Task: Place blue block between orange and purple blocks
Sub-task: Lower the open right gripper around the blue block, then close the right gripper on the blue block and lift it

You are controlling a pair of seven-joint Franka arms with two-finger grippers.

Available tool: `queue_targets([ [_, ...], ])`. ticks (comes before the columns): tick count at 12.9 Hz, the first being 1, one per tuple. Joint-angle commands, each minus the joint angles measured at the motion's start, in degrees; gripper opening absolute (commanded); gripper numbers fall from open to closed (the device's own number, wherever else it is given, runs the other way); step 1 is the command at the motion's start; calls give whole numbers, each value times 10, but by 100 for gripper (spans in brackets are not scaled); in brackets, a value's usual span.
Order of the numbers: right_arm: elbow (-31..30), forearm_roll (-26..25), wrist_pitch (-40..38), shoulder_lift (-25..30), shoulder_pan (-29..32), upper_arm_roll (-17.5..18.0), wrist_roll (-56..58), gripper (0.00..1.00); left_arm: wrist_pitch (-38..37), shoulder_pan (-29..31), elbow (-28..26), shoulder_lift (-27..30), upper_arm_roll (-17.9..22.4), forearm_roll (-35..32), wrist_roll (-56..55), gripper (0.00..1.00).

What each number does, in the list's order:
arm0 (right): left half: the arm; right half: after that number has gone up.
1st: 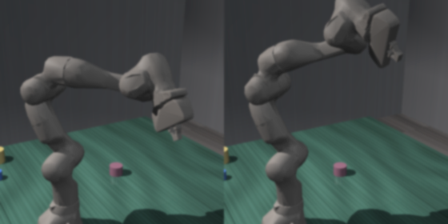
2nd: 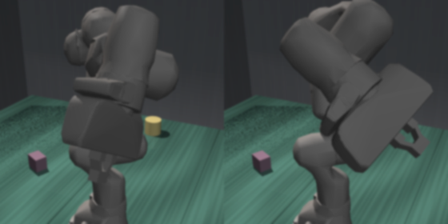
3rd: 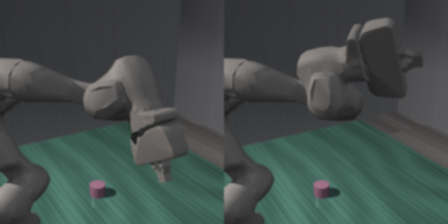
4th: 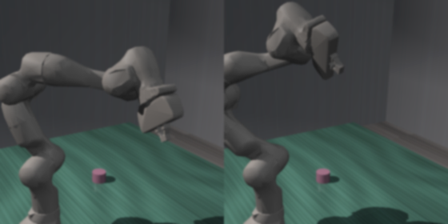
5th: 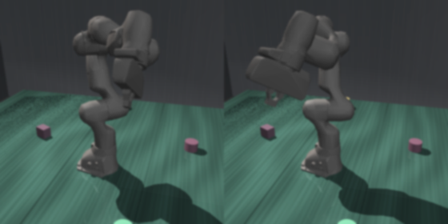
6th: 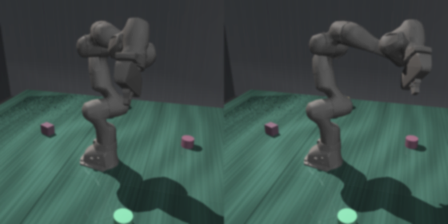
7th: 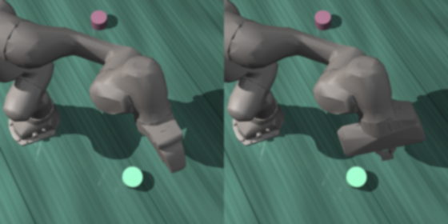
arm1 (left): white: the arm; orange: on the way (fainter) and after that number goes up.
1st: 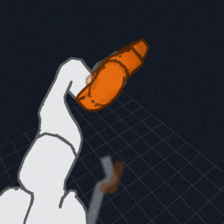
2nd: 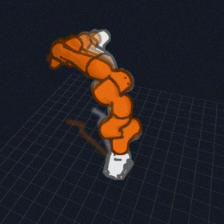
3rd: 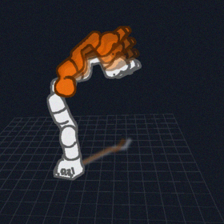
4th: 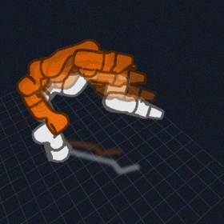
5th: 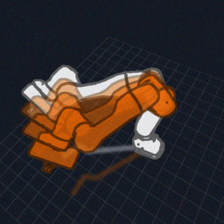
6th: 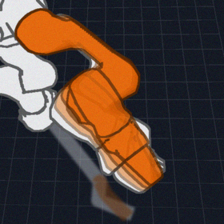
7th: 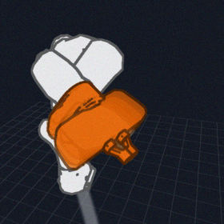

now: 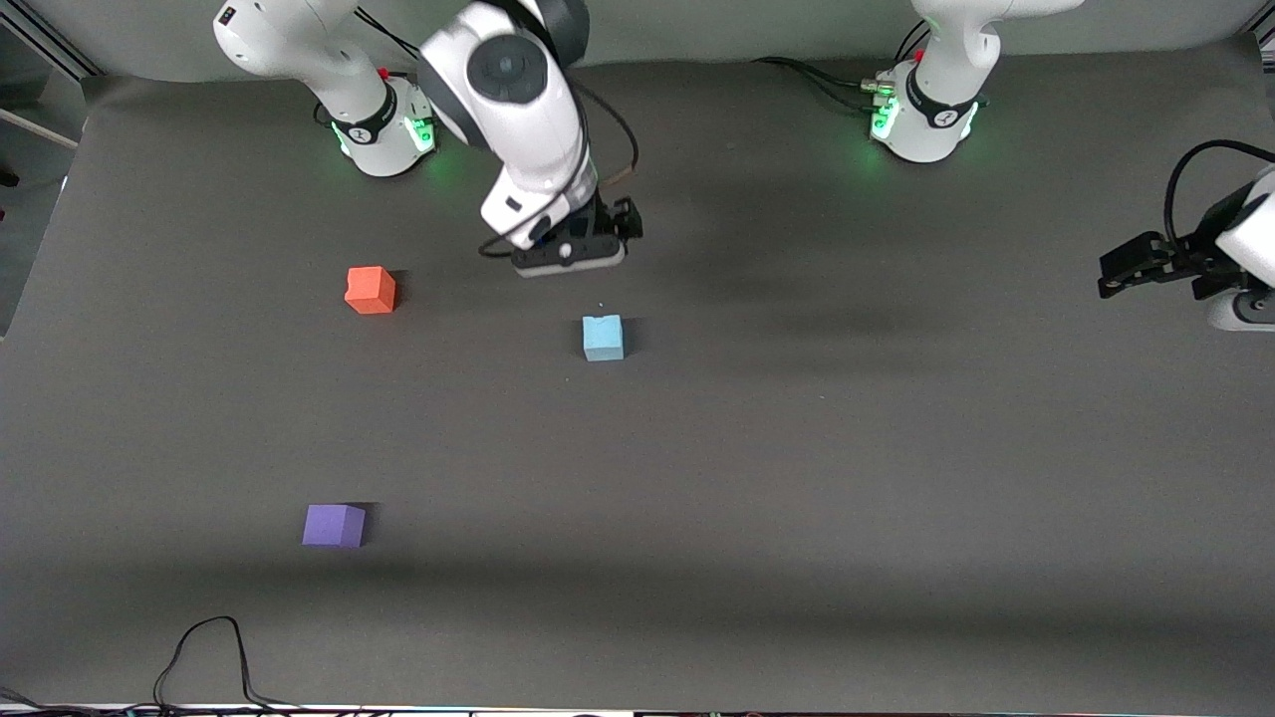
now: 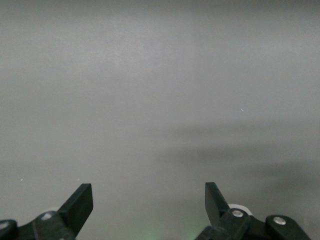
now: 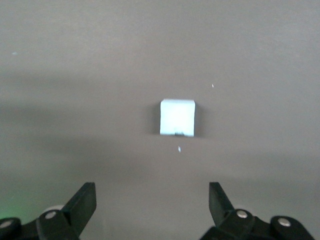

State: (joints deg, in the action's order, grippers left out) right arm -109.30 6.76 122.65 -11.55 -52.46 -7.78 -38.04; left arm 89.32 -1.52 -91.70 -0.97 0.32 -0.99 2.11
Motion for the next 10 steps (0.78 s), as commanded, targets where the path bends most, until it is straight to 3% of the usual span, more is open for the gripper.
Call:
queue_targets([
  [1,-48,2,98,-57,-7,-6,14,100,-14,-49,-5,19,49,4,6,100],
  [6,-49,4,193,-175,-8,-3,-4,100,-3,-38,-5,18,41,4,11,100],
  [10,-45,34,237,-204,-12,-1,-19,100,-3,-39,-5,19,42,4,11,100],
])
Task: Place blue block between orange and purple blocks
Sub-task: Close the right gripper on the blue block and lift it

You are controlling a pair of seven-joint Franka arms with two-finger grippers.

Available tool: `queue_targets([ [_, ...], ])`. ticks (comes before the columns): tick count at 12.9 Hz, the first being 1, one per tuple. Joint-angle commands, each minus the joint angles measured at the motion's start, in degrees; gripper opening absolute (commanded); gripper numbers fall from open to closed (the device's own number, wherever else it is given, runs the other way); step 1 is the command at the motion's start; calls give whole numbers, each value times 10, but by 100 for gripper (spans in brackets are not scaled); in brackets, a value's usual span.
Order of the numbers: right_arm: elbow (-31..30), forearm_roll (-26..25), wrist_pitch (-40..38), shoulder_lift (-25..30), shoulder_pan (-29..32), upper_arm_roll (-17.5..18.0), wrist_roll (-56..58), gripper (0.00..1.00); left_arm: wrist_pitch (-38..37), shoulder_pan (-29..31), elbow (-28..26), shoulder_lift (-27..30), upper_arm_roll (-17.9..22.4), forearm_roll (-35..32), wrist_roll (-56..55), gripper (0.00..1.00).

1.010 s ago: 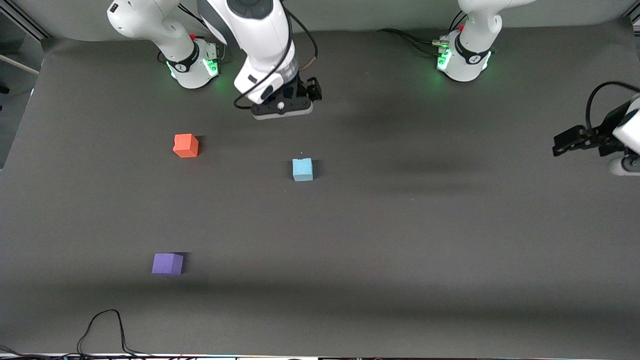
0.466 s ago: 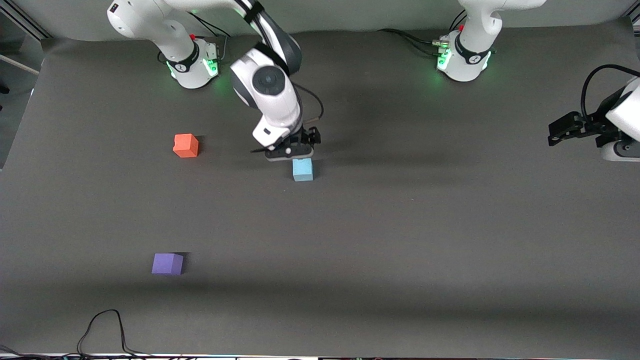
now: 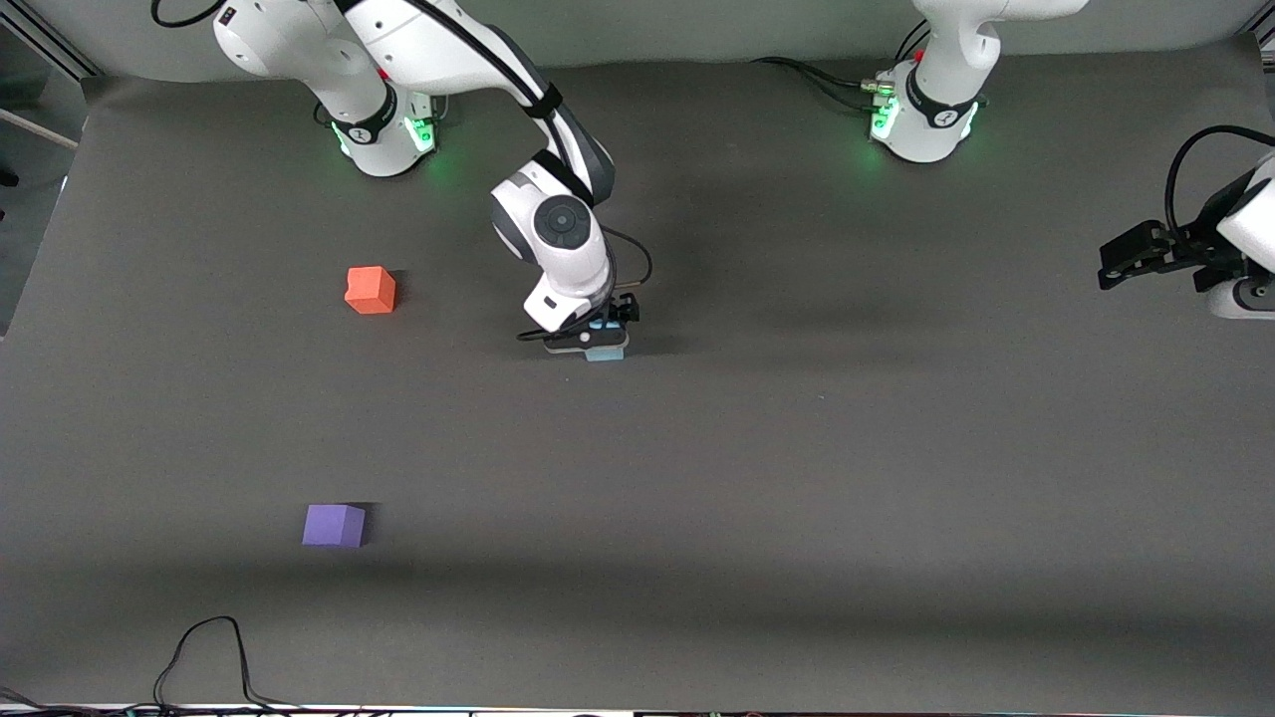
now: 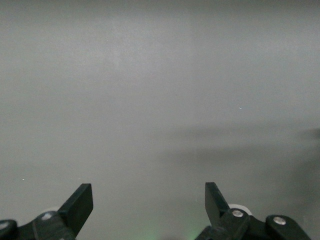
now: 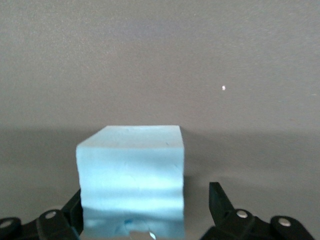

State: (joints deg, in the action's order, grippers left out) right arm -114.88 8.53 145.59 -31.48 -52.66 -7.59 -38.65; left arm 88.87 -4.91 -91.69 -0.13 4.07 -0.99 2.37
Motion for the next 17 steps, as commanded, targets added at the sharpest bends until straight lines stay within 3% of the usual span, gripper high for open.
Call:
queue_targets([
  [1,12,18,8,-5,-10,-3,-12,100,2,-5,-6,10,4,5,8,100],
  [4,13,18,10,-5,-10,-3,-11,99,4,-6,-6,11,4,7,8,100],
  [5,16,18,10,-6,-10,-3,-8,93,4,-7,-6,10,4,6,8,100],
  [7,19,18,8,-6,-6,-3,-5,50,3,-6,-6,10,4,7,8,100],
  [9,23,18,5,-5,-4,-3,-5,37,3,-8,-4,9,4,6,8,100],
  [12,41,18,-21,12,5,-8,-1,36,-1,-5,-4,5,6,6,8,100],
  [17,219,37,-284,87,70,-11,29,36,5,0,-4,-6,8,1,7,100],
])
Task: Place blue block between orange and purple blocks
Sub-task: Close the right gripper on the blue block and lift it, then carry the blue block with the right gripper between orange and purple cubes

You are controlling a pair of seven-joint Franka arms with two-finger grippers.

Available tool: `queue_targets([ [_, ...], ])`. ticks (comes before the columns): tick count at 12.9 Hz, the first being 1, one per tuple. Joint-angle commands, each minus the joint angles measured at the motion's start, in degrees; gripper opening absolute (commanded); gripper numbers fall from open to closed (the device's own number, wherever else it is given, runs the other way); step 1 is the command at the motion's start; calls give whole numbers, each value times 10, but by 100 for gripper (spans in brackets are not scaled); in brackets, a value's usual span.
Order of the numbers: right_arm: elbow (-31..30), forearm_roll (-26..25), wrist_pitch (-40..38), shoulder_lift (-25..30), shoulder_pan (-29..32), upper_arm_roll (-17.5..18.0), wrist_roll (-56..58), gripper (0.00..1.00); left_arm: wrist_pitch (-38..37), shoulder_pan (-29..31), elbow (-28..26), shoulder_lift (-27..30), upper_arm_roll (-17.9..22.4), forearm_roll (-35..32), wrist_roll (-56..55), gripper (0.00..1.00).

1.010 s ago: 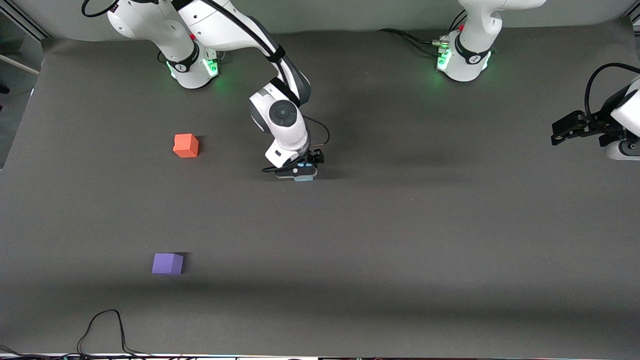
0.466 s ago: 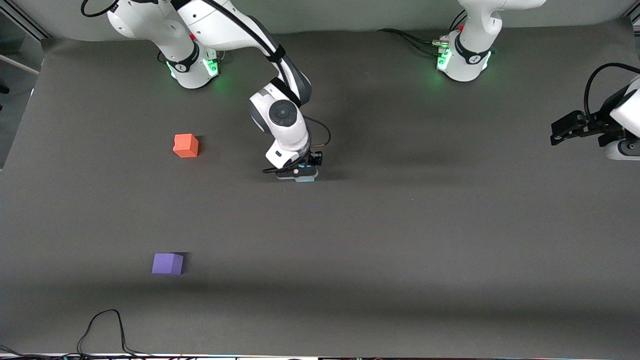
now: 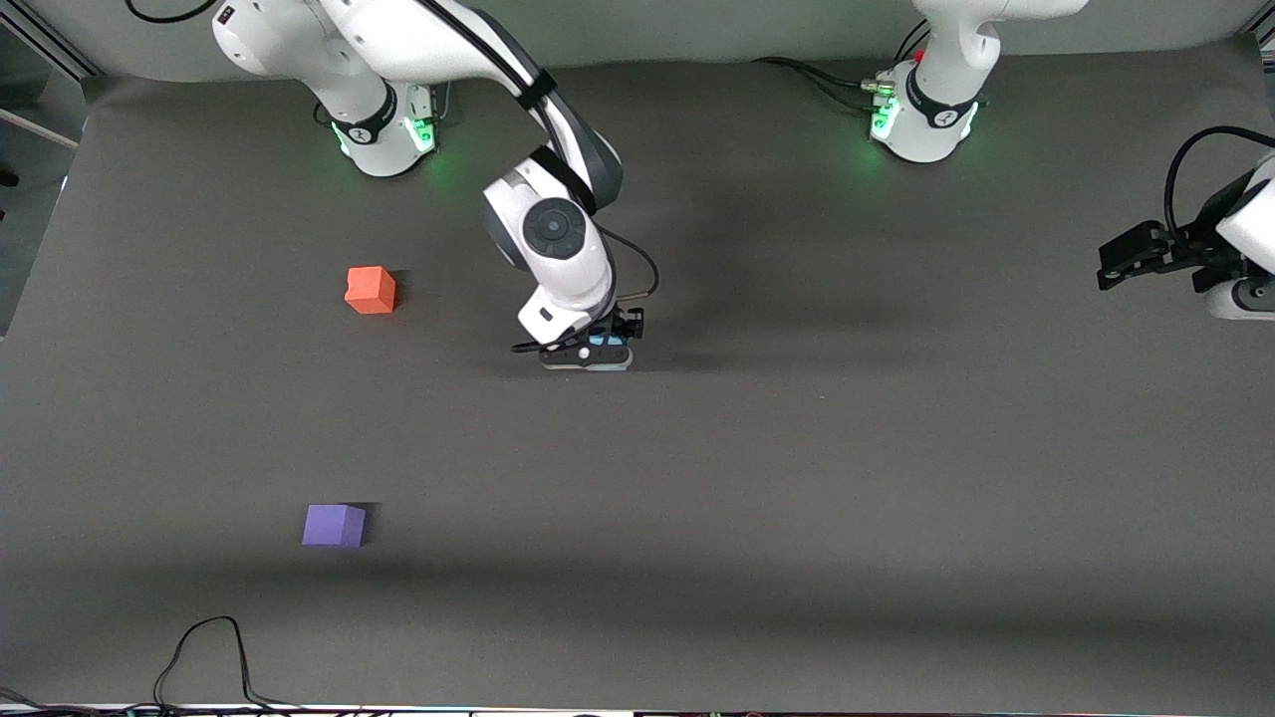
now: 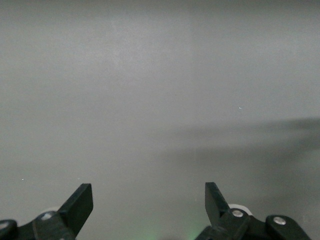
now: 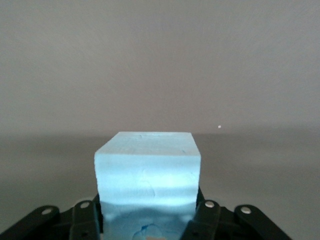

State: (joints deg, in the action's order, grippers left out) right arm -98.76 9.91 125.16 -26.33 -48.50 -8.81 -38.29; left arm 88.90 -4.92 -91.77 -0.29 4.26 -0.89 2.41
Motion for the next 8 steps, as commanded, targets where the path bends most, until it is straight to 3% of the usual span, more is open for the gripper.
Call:
queue_targets([
  [1,91,27,-125,53,50,0,39,36,7,0,-3,-5,6,-1,7,100],
  [5,245,20,-277,63,108,0,75,36,9,-1,-3,-6,6,0,7,100],
  [8,258,18,-296,84,116,-17,92,36,9,-1,-3,-6,5,2,7,100],
])
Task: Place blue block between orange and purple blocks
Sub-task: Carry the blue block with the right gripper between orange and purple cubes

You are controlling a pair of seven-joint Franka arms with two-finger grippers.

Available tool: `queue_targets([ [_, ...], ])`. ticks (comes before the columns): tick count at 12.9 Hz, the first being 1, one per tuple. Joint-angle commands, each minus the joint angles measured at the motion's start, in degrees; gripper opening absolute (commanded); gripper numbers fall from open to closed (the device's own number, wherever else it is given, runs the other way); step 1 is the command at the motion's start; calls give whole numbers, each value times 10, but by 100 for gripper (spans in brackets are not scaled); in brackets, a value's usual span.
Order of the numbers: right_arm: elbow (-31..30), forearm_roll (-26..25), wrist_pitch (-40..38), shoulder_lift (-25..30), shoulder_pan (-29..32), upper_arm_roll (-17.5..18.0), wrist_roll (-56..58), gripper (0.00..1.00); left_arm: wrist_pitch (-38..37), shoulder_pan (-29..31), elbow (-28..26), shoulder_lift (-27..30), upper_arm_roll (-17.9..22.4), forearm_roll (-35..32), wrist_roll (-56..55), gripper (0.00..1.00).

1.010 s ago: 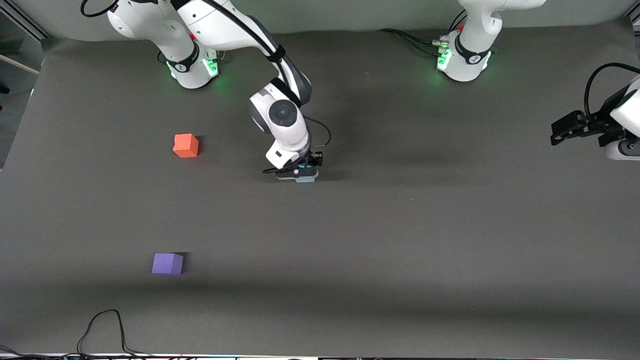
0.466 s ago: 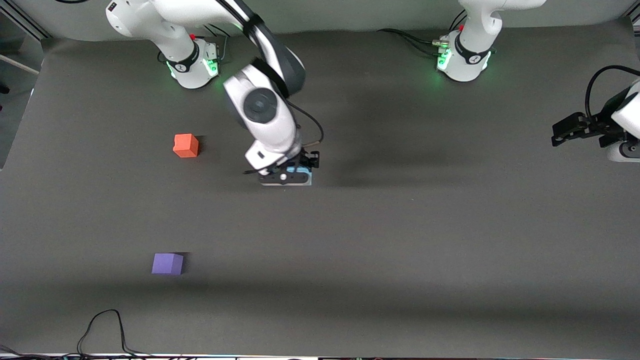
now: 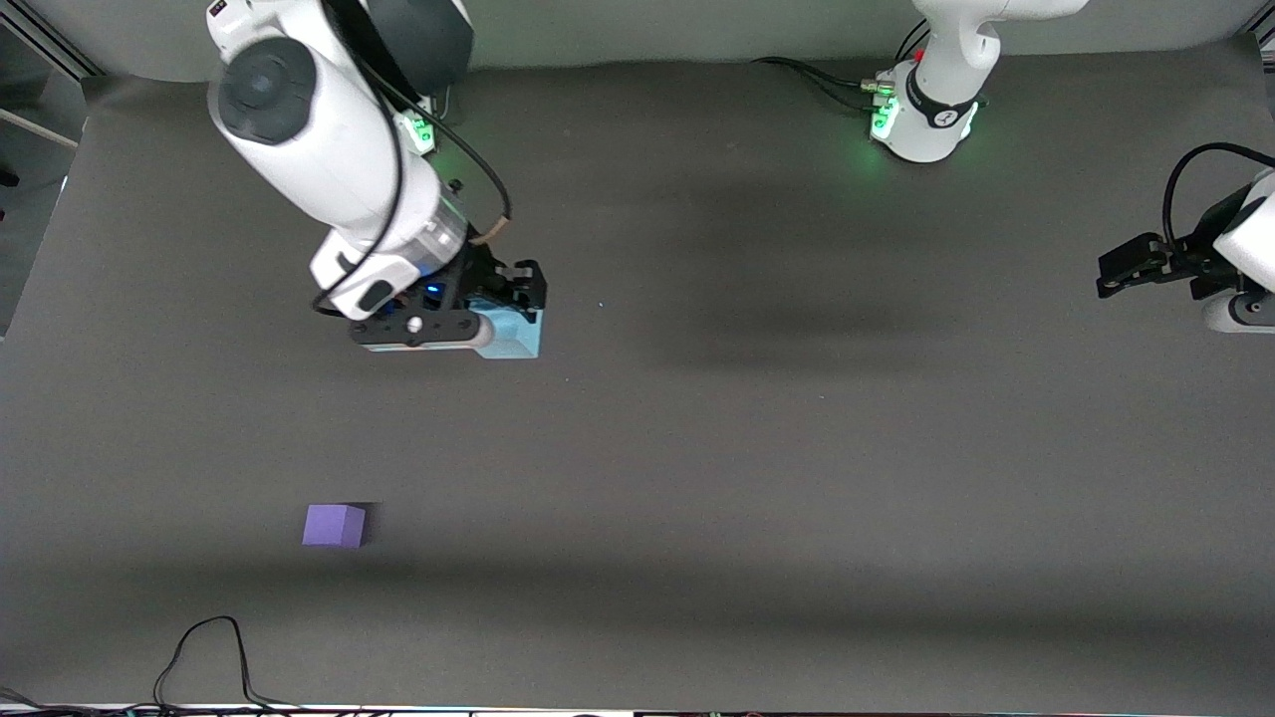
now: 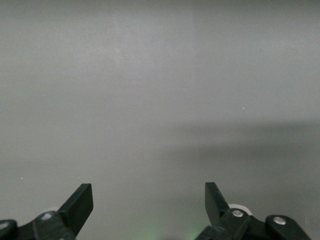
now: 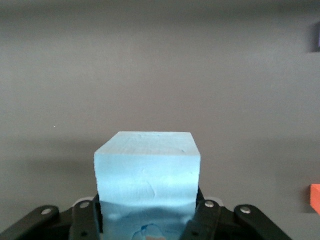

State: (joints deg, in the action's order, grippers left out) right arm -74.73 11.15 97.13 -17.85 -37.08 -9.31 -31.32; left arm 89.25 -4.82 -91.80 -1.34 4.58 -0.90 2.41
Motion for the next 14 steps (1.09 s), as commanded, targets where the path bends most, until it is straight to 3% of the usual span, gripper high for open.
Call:
queue_targets([
  [1,14,5,-17,4,0,-32,31,37,6,-2,-3,5,3,3,7,100],
  [6,-43,-8,-36,40,9,-111,127,37,7,-1,2,-4,3,3,7,100],
  [7,-62,-12,-35,55,67,-87,156,37,7,-1,3,-4,3,2,7,100],
  [9,-120,-39,-27,101,193,14,199,37,7,-1,3,-4,3,2,7,100],
  [12,-227,-55,2,177,404,196,237,37,8,-1,6,-8,3,3,7,100],
  [14,-279,-55,25,202,422,198,266,37,11,-1,8,-9,3,1,7,100],
])
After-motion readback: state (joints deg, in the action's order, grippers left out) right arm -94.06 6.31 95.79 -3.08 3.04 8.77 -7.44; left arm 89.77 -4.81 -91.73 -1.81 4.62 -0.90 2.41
